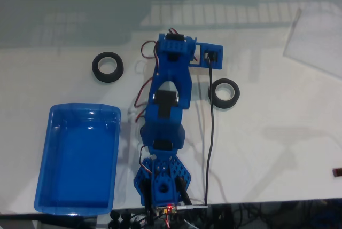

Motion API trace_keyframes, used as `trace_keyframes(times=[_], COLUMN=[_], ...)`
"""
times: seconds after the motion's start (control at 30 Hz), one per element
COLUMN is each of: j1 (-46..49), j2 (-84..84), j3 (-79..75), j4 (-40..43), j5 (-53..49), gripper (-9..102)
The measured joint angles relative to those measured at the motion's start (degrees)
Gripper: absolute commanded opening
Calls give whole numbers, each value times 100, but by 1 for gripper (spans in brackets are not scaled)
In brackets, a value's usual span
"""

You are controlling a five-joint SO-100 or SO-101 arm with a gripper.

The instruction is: Grasp all tape and put them in the bin.

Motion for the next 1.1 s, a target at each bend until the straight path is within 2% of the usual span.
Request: trace_keyframes(times=[0.3,0.37,0.43,0.73,0.9,1.1], j1=[-18,-35,-44,-44,-70,-782], j2=[-1116,-1248,-1362,-1380,-615,1283], j3=[-1037,-1151,-1266,-1362,-1204,-88], j4=[492,501,501,527,642,756], j5=[-123,-132,-132,-167,-167,-413], gripper=[20,16,0,0,0,0])
